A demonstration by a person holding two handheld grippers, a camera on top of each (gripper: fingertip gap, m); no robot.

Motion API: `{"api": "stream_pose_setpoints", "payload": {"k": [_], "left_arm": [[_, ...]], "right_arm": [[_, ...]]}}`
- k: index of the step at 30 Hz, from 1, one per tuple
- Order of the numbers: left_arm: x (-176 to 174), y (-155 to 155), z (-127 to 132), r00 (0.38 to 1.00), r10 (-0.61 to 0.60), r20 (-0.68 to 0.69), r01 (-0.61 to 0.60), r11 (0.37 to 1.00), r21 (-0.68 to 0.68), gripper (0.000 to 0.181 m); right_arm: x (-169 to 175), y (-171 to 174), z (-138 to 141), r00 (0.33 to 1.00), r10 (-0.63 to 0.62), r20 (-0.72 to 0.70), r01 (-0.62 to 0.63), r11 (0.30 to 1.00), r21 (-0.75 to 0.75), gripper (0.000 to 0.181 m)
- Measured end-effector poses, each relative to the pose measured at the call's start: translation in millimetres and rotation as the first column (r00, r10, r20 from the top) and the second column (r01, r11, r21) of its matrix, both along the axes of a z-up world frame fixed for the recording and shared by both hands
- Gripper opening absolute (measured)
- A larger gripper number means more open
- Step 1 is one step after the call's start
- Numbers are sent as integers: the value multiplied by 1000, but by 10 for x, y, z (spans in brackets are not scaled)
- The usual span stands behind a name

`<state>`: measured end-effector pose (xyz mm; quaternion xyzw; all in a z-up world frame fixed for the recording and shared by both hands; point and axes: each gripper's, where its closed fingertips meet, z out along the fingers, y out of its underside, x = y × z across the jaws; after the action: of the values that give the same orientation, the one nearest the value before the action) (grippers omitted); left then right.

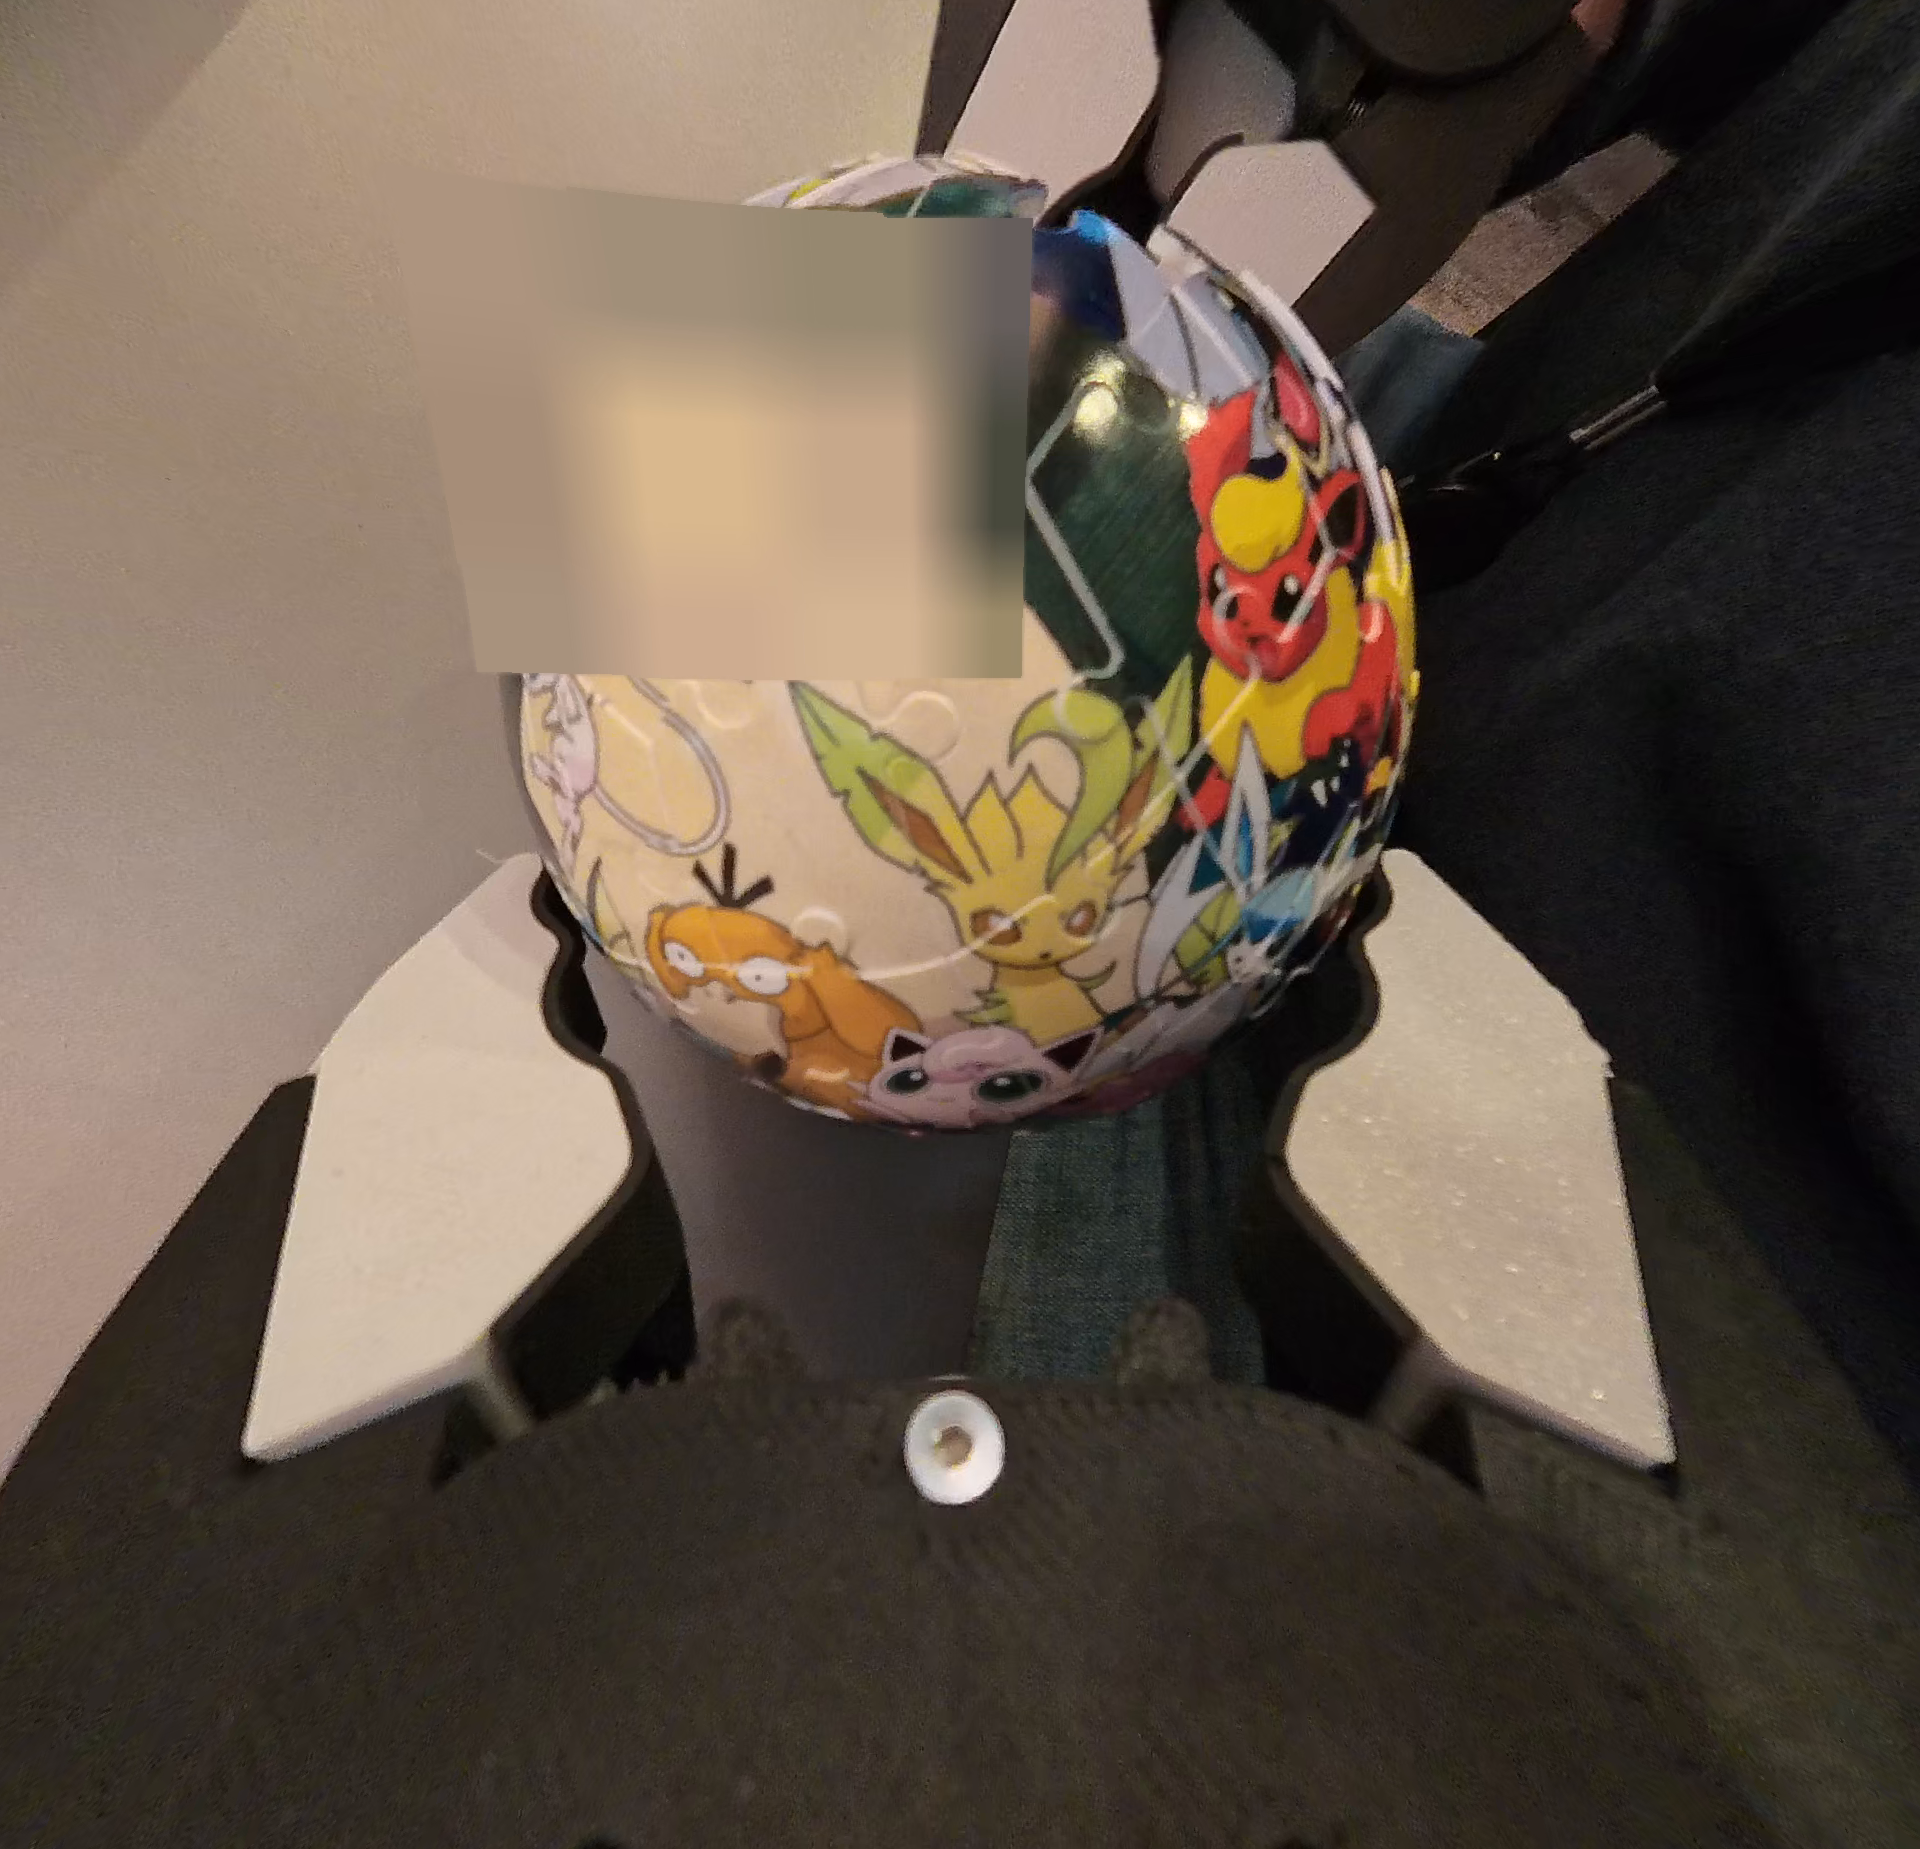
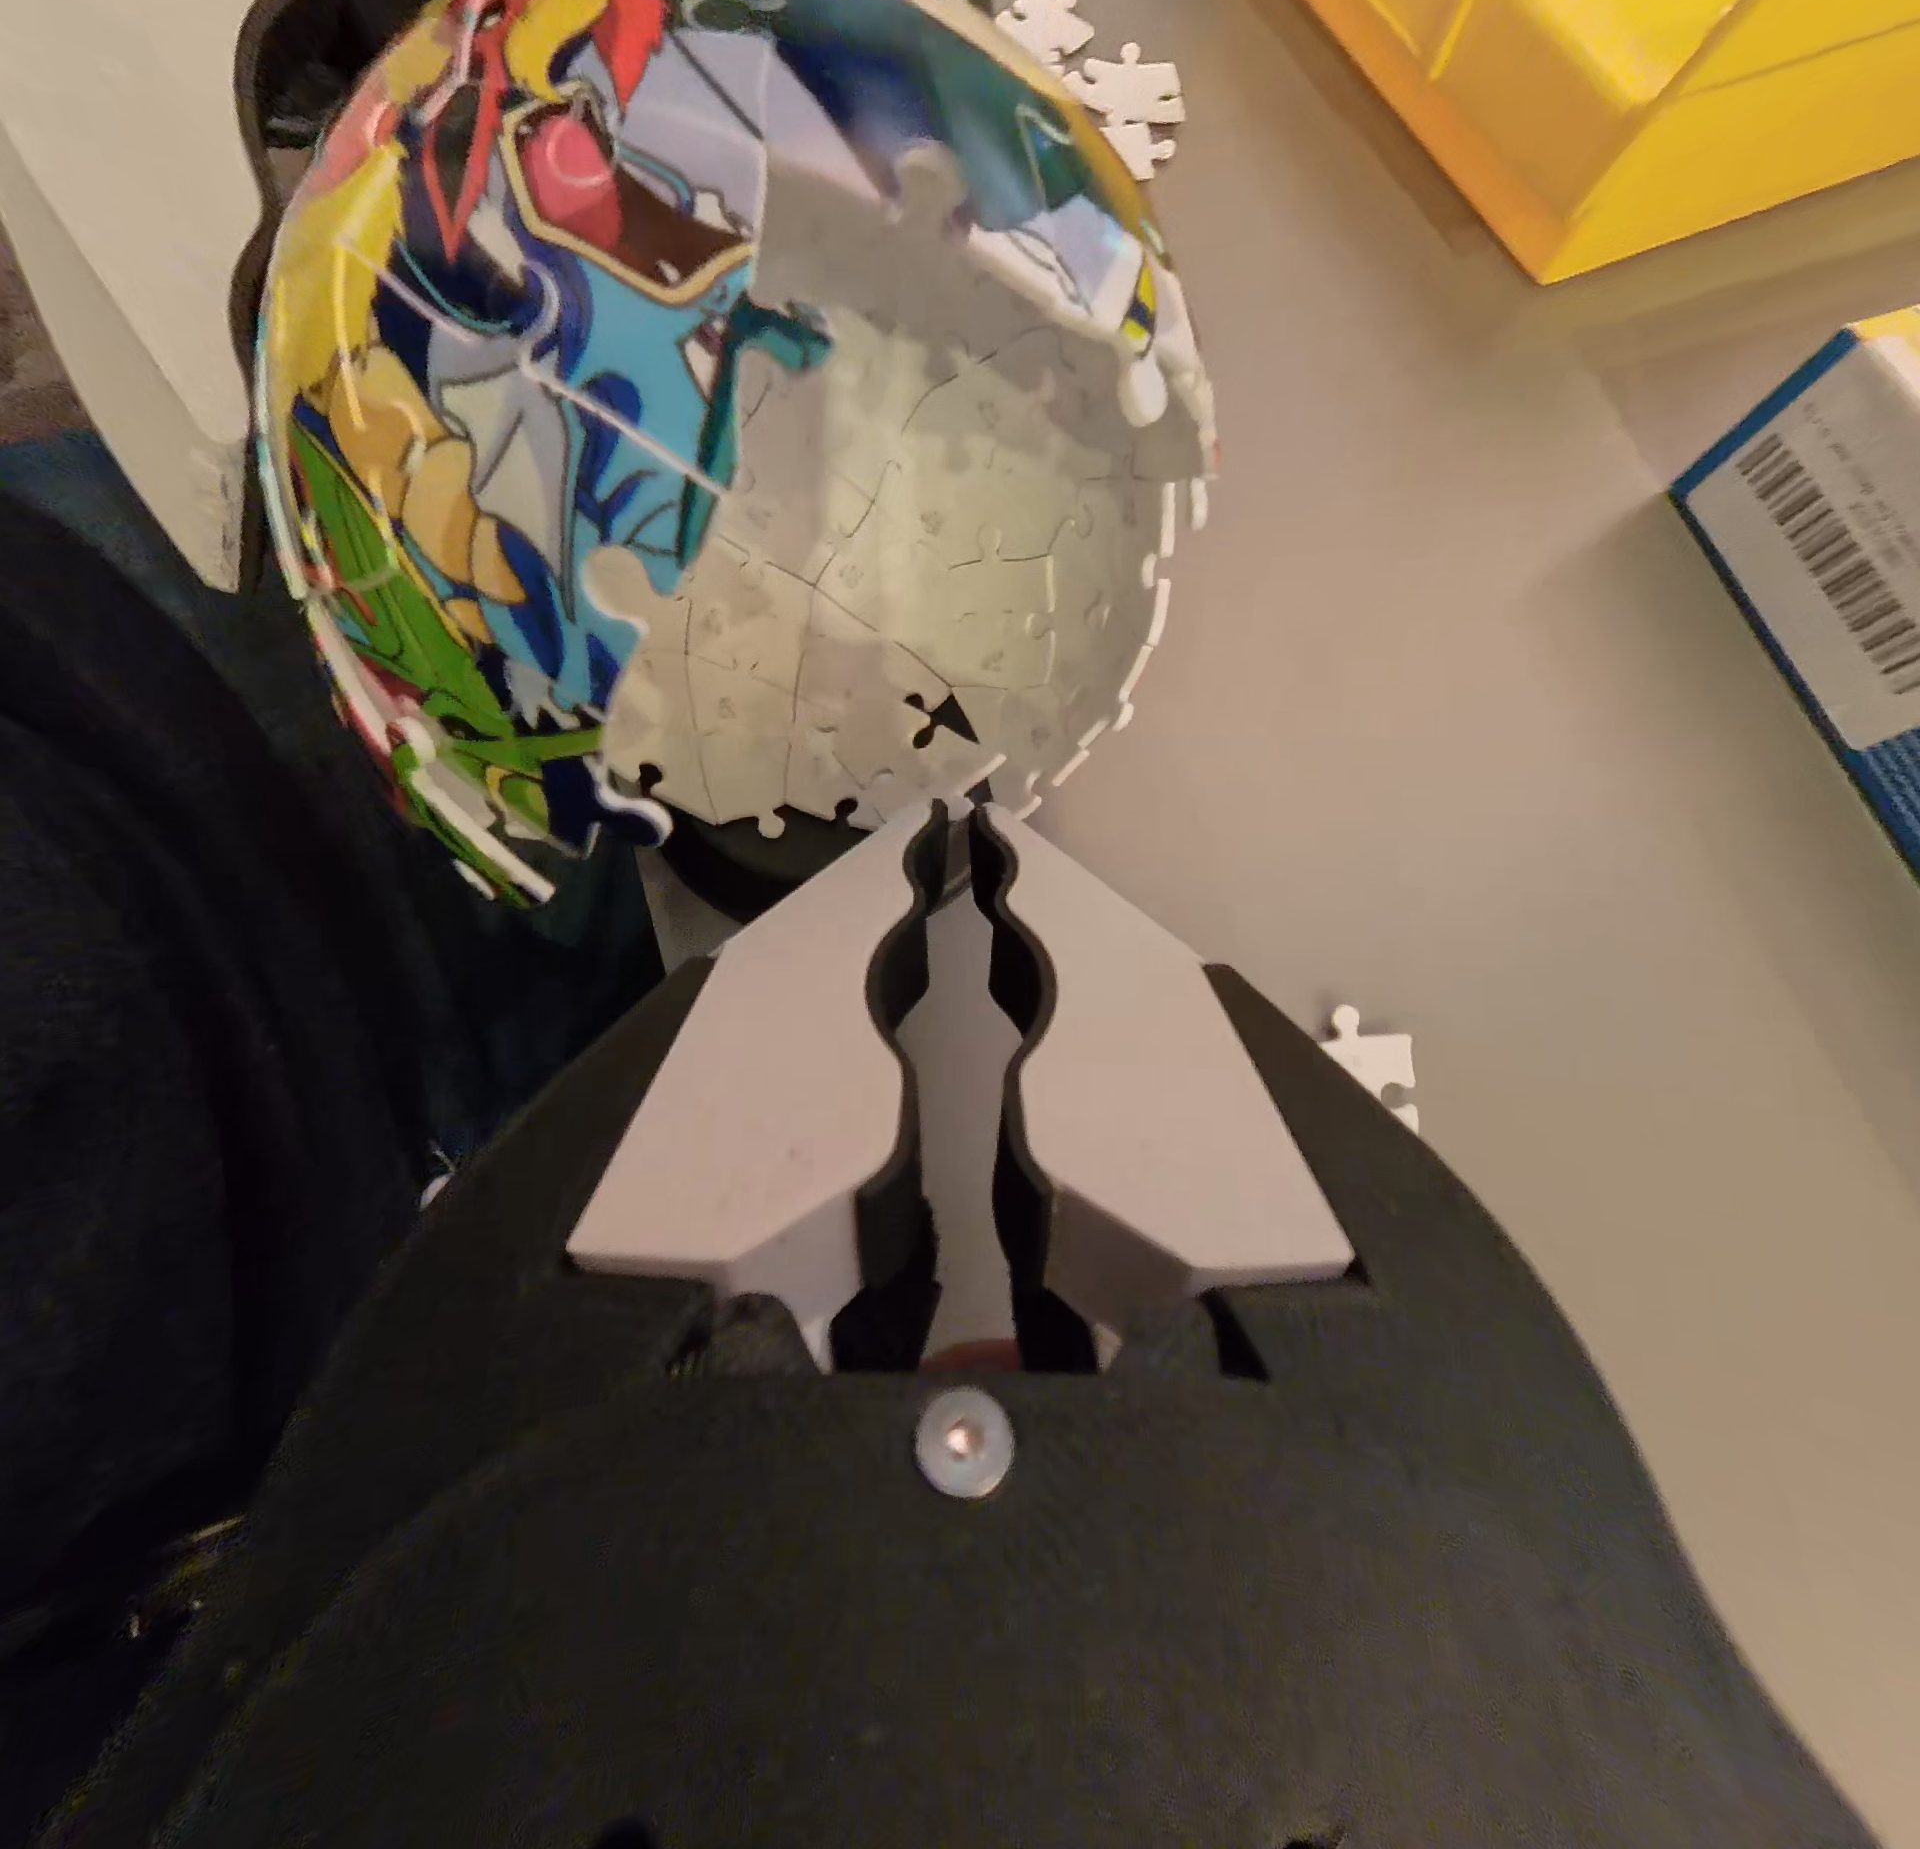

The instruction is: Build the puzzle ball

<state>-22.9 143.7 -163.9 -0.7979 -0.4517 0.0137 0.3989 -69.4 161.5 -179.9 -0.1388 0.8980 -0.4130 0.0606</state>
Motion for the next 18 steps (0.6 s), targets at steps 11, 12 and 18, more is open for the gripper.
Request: {"api": "stream_pose_setpoints", "payload": {"k": [11, 12, 18], "left_arm": [[23, 30, 8, 999, 27, 46, -28, 999, 31, 134], [22, 40, 10, 998, 27, 49, -29, 999, 36, 134], [17, 68, 37, 998, 25, 65, -28, 999, 37, 134]], "right_arm": [[-12, -10, -4, 990, -140, 4, 140, 990, -13, 1], [-18, -14, -5, 989, -149, 9, 149, 989, -11, 1], [-25, 10, 3, 981, -186, 51, 186, 982, -2, 1]]}}
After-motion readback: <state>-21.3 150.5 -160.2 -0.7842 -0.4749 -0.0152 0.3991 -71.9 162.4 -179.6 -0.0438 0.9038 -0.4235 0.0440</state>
